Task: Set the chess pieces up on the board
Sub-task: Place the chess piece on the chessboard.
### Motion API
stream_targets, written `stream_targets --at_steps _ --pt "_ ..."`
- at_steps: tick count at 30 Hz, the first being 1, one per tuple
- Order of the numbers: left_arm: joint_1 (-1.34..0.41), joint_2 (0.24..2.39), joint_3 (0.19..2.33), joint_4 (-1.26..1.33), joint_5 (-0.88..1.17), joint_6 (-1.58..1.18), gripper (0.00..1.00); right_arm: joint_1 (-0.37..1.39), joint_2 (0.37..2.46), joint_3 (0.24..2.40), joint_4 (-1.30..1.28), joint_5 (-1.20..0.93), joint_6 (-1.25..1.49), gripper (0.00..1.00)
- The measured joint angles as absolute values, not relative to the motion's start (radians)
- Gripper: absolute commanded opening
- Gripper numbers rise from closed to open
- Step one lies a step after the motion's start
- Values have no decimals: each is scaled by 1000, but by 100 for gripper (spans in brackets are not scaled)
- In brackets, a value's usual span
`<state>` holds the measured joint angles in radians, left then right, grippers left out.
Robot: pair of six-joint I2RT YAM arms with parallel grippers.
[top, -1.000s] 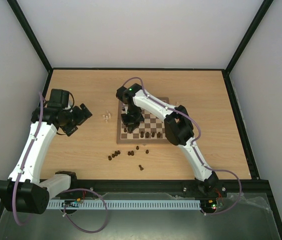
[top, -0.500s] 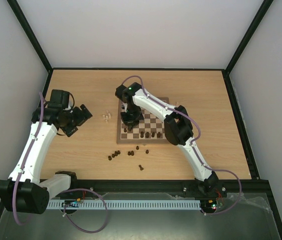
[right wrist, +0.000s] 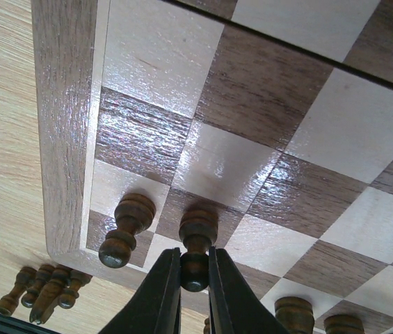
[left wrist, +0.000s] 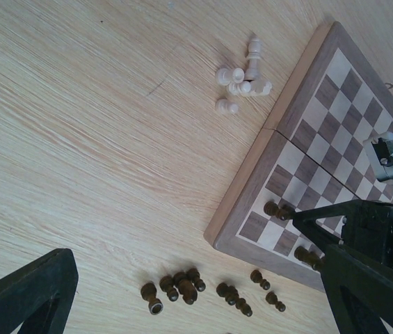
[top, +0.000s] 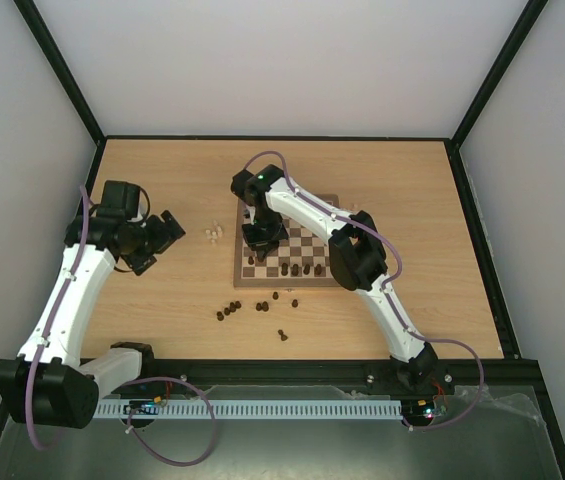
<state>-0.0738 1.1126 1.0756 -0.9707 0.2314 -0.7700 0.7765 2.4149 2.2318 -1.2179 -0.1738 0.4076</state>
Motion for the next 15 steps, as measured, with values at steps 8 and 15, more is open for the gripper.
stream_targets --at_steps 8,15 --pt "-74 1106 1065 -968 231 -770 99 780 2415 2230 -1218 -173 407 9" --pt "-74 1097 1063 -960 231 -770 99 784 2415 2225 -1218 -170 407 9"
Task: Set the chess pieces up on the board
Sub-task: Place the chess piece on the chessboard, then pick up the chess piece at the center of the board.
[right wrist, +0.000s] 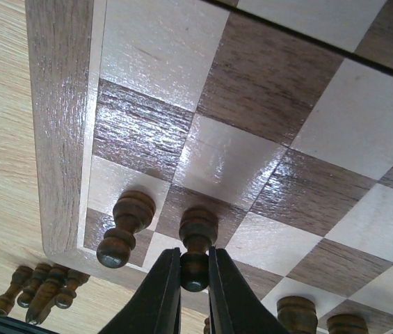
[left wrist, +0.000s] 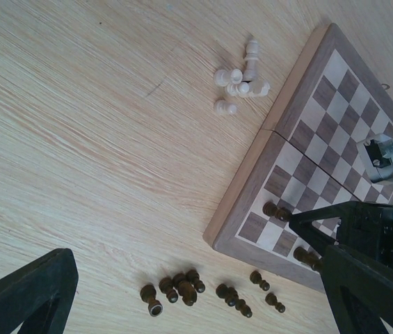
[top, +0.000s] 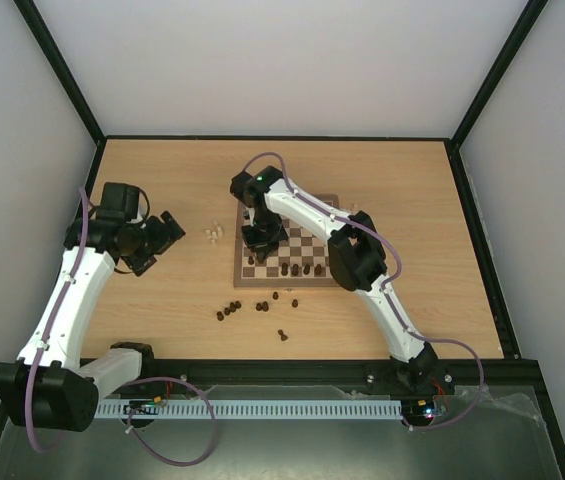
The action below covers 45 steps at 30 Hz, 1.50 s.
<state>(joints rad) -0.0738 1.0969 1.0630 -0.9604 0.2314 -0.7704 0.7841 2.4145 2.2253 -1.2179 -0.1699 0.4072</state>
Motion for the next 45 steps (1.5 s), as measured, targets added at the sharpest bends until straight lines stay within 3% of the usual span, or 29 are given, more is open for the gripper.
stream_targets --at_steps 13,30,38,45 --pt "-74 1095 1059 -955 231 -771 99 786 2415 2221 -1218 -169 406 21" --pt "-74 1104 1102 -948 225 -766 99 782 2377 2236 -1215 -146 409 28" --pt "-74 1132 1141 -928 217 -745 99 776 2139 2218 -1155 -109 406 43" --pt "-131 1158 1235 -883 206 -731 99 773 1776 1993 -1049 -105 390 51"
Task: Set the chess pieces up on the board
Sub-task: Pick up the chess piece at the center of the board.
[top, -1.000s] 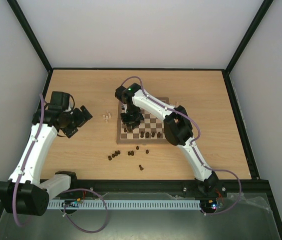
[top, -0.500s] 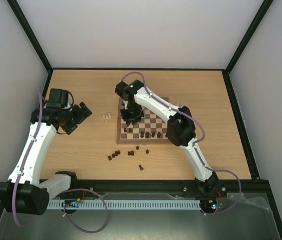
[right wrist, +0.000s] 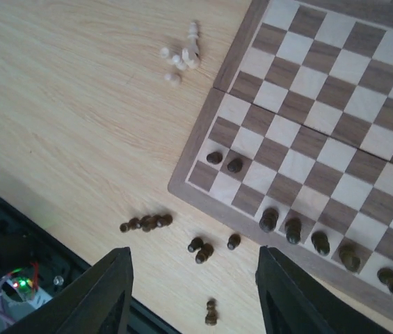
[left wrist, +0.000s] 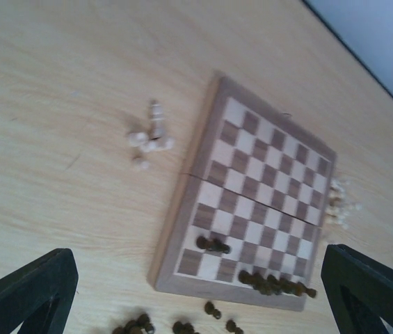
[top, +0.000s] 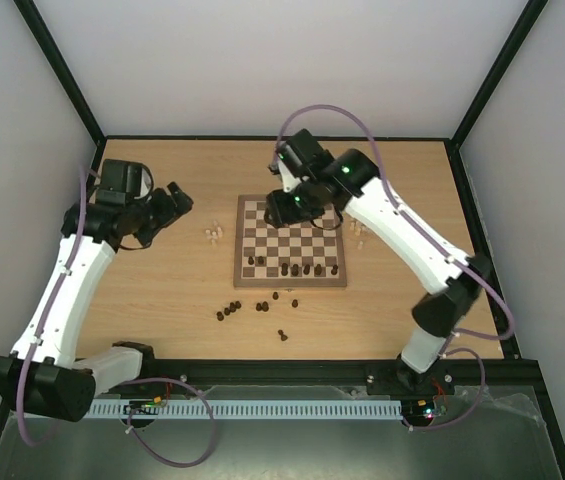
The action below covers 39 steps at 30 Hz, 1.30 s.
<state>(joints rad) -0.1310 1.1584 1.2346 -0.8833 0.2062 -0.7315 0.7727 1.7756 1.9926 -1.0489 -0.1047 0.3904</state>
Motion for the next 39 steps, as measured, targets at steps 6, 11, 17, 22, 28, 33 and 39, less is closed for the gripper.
stream_targets --at_steps 6,11,17,22,28,33,39 --pt "-292 1110 1213 -741 193 -749 99 772 1501 1617 -915 -128 381 77" --pt "-528 1021 1044 -568 89 -769 99 772 1219 1176 -738 -174 400 99" --pt "-740 893 784 -455 -40 -803 99 773 1040 841 -620 -229 432 99" --pt "-866 895 762 -459 -146 -850 99 783 1041 793 -589 -250 464 84" --pt "-951 892 722 -489 -245 -918 99 846 1110 794 -559 -165 499 65" --pt "-969 905 712 -551 -303 -968 99 953 1294 837 -559 -43 518 51" --pt "-972 881 706 -599 -352 -1001 99 984 1453 945 -564 42 512 45"
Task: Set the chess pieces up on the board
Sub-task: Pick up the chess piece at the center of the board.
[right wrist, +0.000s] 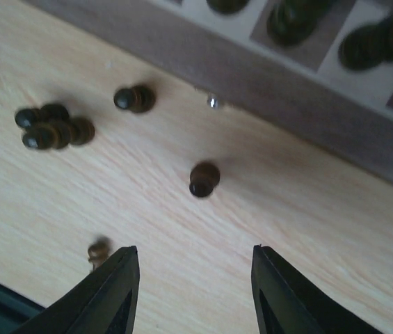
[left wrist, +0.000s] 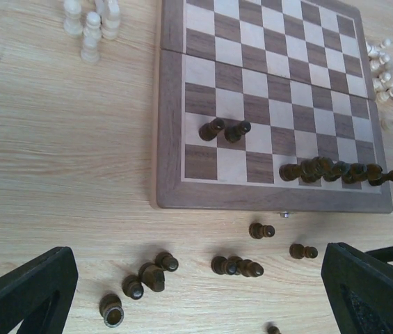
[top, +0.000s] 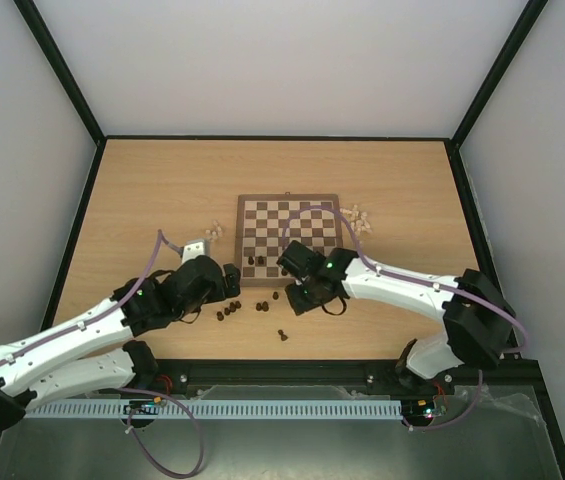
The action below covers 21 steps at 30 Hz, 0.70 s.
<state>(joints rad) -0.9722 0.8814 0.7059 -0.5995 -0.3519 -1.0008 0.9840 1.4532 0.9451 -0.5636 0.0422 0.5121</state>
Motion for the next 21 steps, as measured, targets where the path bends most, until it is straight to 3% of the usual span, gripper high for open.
stream_targets --at_steps 7,9,16,21 --pt "-972 830 701 -611 -370 -1000 99 984 1546 1039 -570 90 471 45" --pt "-973 826 683 -604 -366 -1001 99 984 1567 1040 -576 97 459 39" --pt "-990 824 644 -612 -351 -1007 99 984 1599 1034 -578 97 445 37" --pt "-990 801 632 -614 -351 -1011 99 981 1634 1034 -562 86 432 31"
